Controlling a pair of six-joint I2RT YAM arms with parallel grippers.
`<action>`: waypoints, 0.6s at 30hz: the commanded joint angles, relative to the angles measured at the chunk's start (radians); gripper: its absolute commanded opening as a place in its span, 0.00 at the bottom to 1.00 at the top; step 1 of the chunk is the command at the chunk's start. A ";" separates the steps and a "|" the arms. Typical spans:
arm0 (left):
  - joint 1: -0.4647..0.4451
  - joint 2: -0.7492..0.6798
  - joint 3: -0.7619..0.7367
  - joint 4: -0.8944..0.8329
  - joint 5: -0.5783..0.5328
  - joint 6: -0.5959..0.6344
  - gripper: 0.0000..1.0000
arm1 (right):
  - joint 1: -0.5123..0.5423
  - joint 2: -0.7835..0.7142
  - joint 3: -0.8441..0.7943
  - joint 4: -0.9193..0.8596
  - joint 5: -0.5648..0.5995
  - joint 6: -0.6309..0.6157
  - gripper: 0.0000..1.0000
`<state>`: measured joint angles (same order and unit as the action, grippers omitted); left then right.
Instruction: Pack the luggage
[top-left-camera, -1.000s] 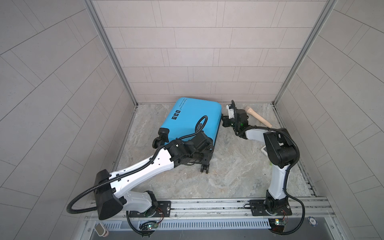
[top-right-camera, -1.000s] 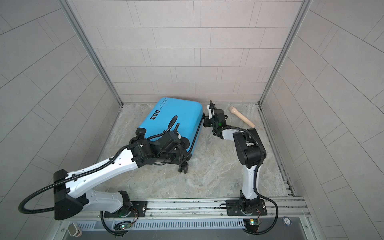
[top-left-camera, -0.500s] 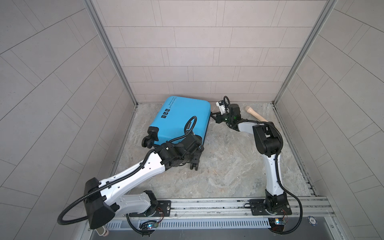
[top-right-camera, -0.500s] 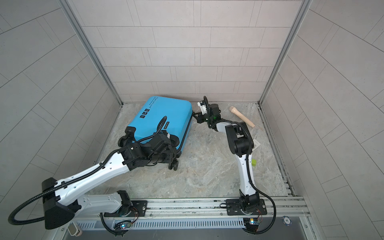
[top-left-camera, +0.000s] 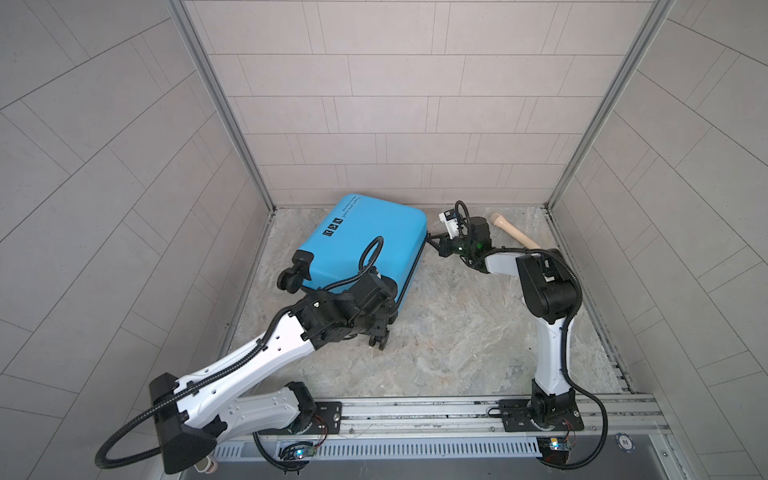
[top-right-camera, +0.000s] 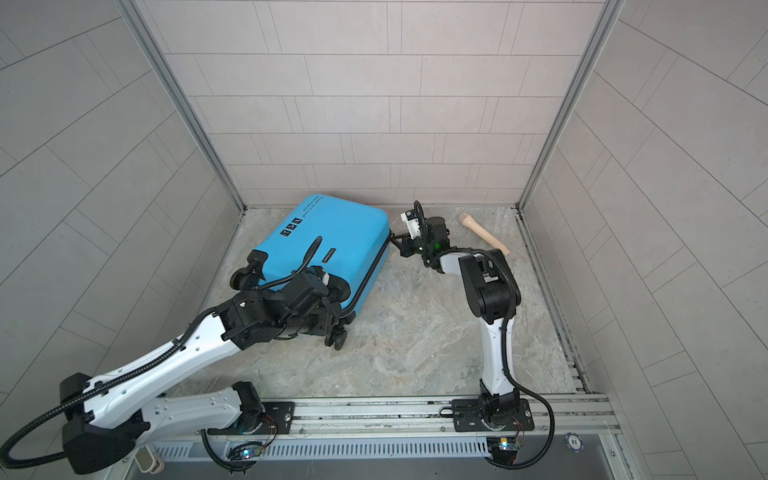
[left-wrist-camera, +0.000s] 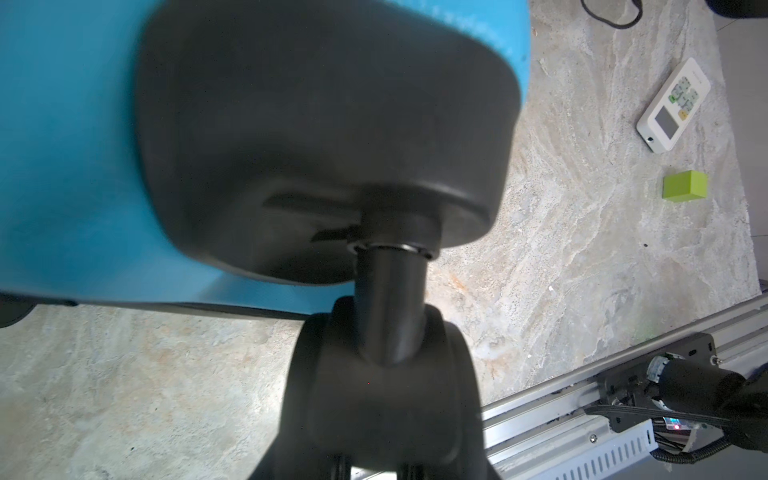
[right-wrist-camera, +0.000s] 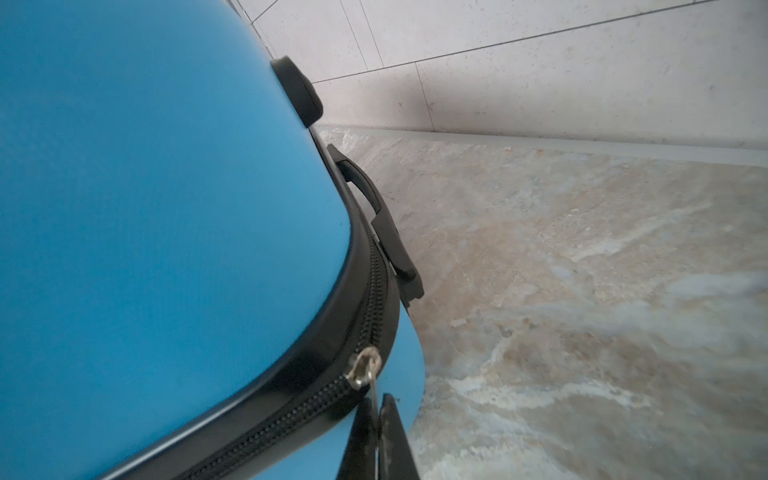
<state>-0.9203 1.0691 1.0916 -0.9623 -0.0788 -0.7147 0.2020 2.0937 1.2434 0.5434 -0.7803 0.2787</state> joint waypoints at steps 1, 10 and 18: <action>-0.010 -0.099 0.059 -0.191 -0.094 -0.032 0.00 | -0.125 -0.094 -0.077 0.071 0.315 0.028 0.00; 0.028 -0.188 -0.003 -0.124 -0.266 -0.036 0.00 | -0.101 -0.341 -0.335 -0.050 0.369 -0.030 0.00; 0.041 -0.232 -0.036 -0.071 -0.450 -0.015 0.00 | -0.069 -0.566 -0.494 -0.187 0.520 -0.015 0.00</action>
<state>-0.9237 0.8967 1.0313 -1.0008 -0.1688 -0.5953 0.1886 1.5932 0.7746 0.4583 -0.5335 0.2436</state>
